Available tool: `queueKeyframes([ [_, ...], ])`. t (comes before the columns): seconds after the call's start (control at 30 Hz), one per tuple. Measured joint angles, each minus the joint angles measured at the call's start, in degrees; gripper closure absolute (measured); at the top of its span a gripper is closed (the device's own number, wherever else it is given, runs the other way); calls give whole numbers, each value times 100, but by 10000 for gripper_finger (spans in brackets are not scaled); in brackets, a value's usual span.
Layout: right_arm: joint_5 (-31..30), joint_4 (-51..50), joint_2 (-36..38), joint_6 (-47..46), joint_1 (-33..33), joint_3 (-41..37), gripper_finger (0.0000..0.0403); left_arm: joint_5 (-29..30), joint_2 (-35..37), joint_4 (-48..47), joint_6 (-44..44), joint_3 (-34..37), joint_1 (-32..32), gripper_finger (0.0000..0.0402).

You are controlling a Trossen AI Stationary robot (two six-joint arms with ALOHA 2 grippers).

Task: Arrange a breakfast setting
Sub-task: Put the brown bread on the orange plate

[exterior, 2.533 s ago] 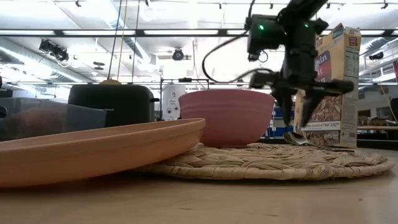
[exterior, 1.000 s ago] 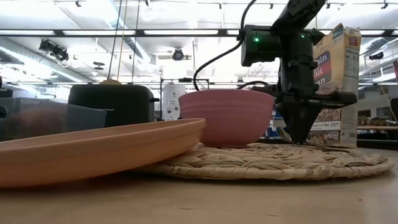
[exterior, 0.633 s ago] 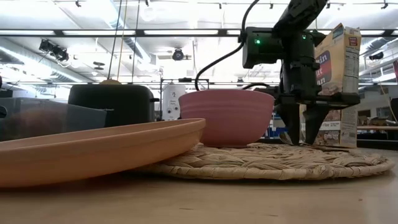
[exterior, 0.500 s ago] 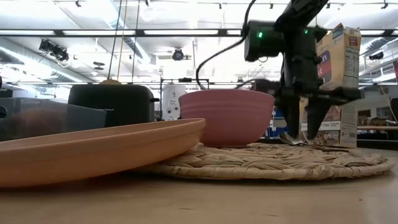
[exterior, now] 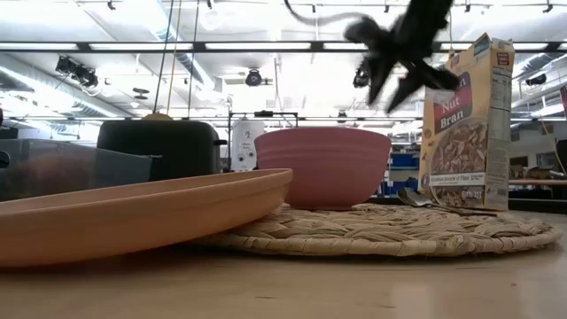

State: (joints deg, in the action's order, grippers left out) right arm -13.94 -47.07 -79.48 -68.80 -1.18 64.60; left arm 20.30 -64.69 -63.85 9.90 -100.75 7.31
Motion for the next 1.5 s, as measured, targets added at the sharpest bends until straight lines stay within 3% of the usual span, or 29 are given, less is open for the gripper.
queueKeyframes([
  [0.23,-772,127,-2,1611,3,904,251,-90,-200,-2664,2704,43,0,88],
  [0.43,-873,558,4,3003,-5,1195,232,-484,-39,-2339,4588,1094,9,88],
  [0.73,-854,629,214,3506,150,1292,170,-355,-67,-1994,5974,3074,-261,88],
  [0.83,-874,668,335,3695,232,1292,159,130,-96,-1251,5413,3148,-721,88],
  [0.9,-873,756,416,3817,260,1292,157,130,-96,-960,4657,3033,-1210,88],
  [1.23,-732,1136,571,3536,298,1294,158,-1624,-145,-522,549,2571,-4525,88],
  [1.33,-659,1151,567,3291,356,1294,158,-1972,-336,-649,-556,2454,-5026,88],
  [1.5,-723,1308,560,2892,386,1294,158,-2056,-870,-888,-2402,2237,-5616,88],
])
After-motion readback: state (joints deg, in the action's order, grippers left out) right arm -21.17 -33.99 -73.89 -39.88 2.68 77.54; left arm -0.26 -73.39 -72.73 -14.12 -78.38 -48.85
